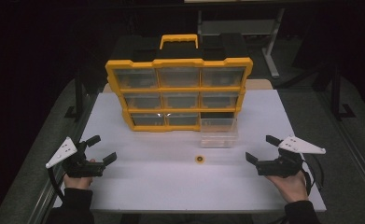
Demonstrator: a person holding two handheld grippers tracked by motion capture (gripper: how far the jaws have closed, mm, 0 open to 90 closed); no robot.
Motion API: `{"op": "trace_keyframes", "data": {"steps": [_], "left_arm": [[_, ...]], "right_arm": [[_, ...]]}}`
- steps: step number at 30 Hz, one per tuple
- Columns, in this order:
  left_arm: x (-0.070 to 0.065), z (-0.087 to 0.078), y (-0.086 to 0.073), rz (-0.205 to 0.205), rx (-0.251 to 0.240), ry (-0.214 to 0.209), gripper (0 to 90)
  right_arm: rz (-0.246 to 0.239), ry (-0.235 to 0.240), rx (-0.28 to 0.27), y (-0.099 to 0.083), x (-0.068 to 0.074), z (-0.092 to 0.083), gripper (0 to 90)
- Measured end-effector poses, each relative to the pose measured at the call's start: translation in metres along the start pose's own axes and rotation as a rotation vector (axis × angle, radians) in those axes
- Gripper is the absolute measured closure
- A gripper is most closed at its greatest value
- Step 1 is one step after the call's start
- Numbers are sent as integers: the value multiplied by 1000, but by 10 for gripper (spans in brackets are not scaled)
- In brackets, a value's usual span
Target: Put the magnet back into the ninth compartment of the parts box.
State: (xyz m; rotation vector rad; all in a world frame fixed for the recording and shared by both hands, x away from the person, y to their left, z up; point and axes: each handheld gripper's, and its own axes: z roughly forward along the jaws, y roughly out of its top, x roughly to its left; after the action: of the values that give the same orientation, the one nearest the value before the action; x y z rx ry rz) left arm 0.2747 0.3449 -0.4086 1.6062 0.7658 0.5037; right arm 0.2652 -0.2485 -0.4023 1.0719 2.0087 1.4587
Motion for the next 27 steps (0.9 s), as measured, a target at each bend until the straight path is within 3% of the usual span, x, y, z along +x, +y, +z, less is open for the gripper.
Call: {"op": "trace_keyframes", "data": {"steps": [27], "left_arm": [[-1,0,0,8,2,-13,0]], "right_arm": [[-45,69,57,16,11,15,0]]}}
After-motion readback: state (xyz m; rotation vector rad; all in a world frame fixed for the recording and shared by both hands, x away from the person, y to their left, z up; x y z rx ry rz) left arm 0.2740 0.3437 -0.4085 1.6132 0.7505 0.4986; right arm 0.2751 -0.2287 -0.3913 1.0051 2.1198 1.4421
